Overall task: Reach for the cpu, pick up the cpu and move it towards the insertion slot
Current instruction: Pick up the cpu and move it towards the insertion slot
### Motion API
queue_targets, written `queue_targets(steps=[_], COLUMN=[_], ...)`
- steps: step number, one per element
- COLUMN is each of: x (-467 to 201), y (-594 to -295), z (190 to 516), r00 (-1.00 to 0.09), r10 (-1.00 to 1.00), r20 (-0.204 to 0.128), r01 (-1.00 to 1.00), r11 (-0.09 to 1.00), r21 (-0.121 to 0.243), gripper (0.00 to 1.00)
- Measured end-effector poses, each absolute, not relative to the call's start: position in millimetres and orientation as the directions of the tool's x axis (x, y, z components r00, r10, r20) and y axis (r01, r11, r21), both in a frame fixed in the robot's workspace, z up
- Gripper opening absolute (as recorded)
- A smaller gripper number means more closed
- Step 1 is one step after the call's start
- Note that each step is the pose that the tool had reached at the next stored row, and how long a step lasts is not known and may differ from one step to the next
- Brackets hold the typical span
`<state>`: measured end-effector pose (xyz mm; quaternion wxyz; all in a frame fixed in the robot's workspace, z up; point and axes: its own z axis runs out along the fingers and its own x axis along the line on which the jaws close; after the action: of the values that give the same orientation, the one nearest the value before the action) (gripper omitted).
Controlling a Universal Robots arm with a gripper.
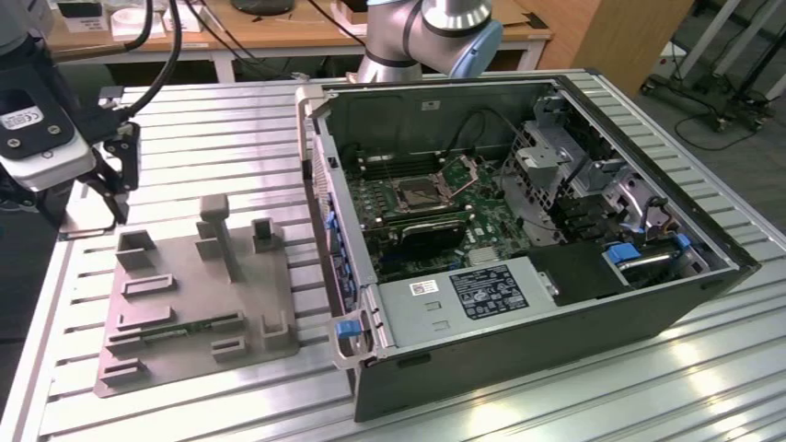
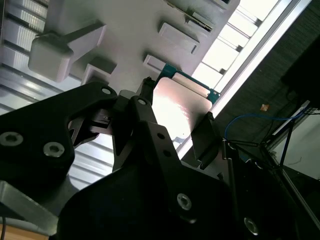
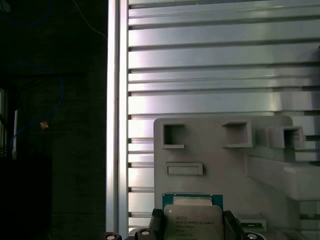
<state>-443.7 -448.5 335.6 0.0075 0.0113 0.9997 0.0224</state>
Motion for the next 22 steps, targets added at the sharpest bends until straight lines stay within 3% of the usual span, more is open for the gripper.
queue_targets(steps=[22], x=[-443.7], y=[-448.5], z=[347.2], r00=[-1.0], r10=[0.023], r20=[-0.014], r01=[0.022], r11=[0.999], r21=[0.045], gripper=[0.54])
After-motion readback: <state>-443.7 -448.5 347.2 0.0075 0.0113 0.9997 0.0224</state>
